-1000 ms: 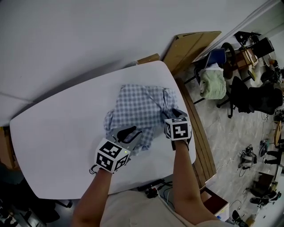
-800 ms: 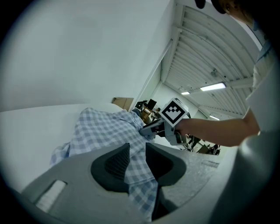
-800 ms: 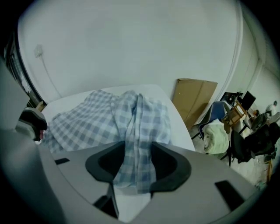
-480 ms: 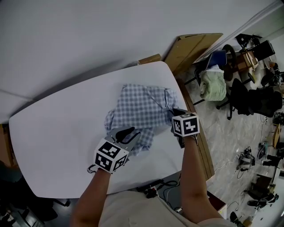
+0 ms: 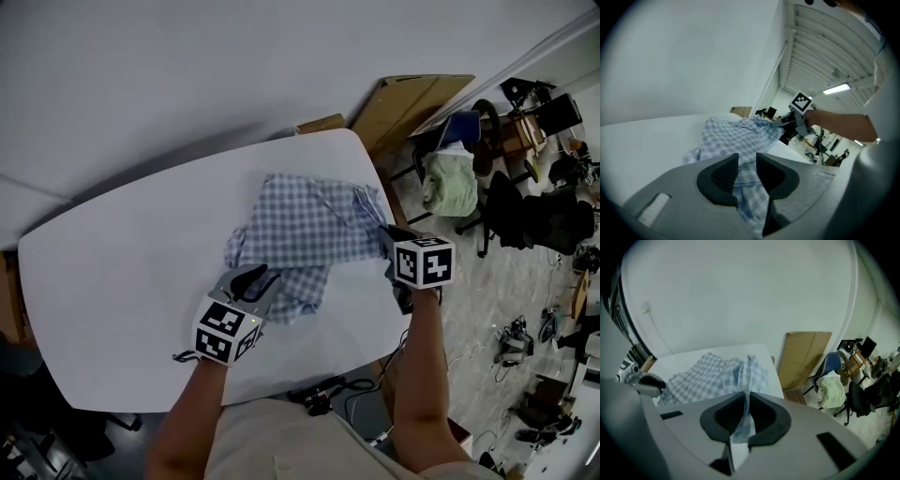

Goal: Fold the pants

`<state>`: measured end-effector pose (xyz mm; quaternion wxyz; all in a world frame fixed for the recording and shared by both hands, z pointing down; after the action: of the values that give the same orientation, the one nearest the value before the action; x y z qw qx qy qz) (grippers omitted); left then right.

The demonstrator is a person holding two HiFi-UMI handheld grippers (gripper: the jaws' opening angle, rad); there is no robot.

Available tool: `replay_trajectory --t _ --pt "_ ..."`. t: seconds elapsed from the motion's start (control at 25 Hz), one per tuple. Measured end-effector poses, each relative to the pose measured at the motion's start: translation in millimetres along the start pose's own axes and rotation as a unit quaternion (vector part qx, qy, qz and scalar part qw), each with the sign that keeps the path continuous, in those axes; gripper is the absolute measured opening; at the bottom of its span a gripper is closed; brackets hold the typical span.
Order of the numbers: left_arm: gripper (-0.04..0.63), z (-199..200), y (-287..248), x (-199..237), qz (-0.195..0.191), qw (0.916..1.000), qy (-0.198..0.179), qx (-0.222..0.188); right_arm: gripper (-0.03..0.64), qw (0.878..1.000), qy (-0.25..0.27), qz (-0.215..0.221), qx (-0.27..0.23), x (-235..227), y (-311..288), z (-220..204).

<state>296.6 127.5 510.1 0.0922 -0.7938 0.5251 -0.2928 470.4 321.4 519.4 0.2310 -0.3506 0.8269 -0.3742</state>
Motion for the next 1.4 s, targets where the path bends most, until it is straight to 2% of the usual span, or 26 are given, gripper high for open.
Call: replay_trajectory --t 0.12,0.2,0.28,0.36,0.44,0.52,0.64,0.72,0.84,0.88,0.92,1.0,1.2,1.4 --pt "0.127 -4.1 14.2 29.8 0.082 0.9965 0.013 0.005 0.043 0.999 -0.023 0.012 -0.024 -6.4 18.0 17.1" --pt "0.168 -14.7 27.2 49.7 0.129 0.9906 0.04 0.022 0.043 0.999 -0.03 0.018 -0.034 -7.2 24.2 23.9" --pt "0.204 -26.7 39.1 64.4 0.155 0.9847 0.073 0.03 0.043 0.999 -0.028 0.018 -0.038 -7.9 28.2 28.6" --pt "0.215 -32.1 44.6 77.5 0.166 0.9802 0.106 0.021 0.043 0.999 -0.025 0.018 -0.04 -8.7 30.3 32.2" --pt "0.215 -29.7 41.6 87.5 0.161 0.9773 0.138 0.013 0.043 0.999 -0.023 0.021 -0.04 -8.2 30.6 33.8" --pt "0.215 -28.5 31.9 92.6 0.144 0.9736 0.175 0.026 0.043 0.999 -0.021 0.025 -0.039 -6.1 29.3 33.9" --pt "0.215 -39.4 15.8 94.4 0.128 0.9612 0.238 0.057 0.043 0.999 -0.018 0.031 -0.036 0.6 25.1 30.8" --pt "0.204 -44.8 10.7 94.9 0.135 0.9568 0.25 0.06 0.043 0.999 -0.017 0.036 -0.034 4.3 22.7 28.7" --pt "0.189 -45.7 5.3 93.1 0.14 0.9583 0.24 0.066 0.043 0.999 -0.016 0.04 -0.032 6.5 19.6 26.6" --pt "0.14 -45.7 3.1 90.5 0.13 0.9567 0.253 0.064 0.043 0.998 -0.016 0.042 -0.032 7.3 19.2 25.9" --pt "0.078 -45.5 1.7 88.1 0.119 0.953 0.273 0.057 0.043 0.998 -0.017 0.043 -0.032 8.3 19.3 25.4" --pt "0.055 -43.6 4.1 86.8 0.11 0.9437 0.31 0.034 0.043 0.998 -0.02 0.045 -0.034 10.0 20.3 26.0" --pt "0.041 -36.8 23.6 83.9 0.098 0.9312 0.351 -0.018 0.043 0.998 -0.031 0.05 -0.036 3.0 23.5 27.1" --pt "0.038 -42.0 66.7 91.6 0.102 0.9229 0.369 -0.04 0.04 0.998 -0.02 0.058 -0.024 6.1 26.8 27.1"
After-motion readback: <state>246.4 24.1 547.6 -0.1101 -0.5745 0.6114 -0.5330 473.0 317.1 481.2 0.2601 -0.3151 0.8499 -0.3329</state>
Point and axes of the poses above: the fingertips, and each gripper's own axes: y backward along the fingers, x to its left, z out of its top, the point moved 2 cm from there along y, backward along the fingers, and after that the axes turned 7 degrees about -x, right-handed, at the moved point
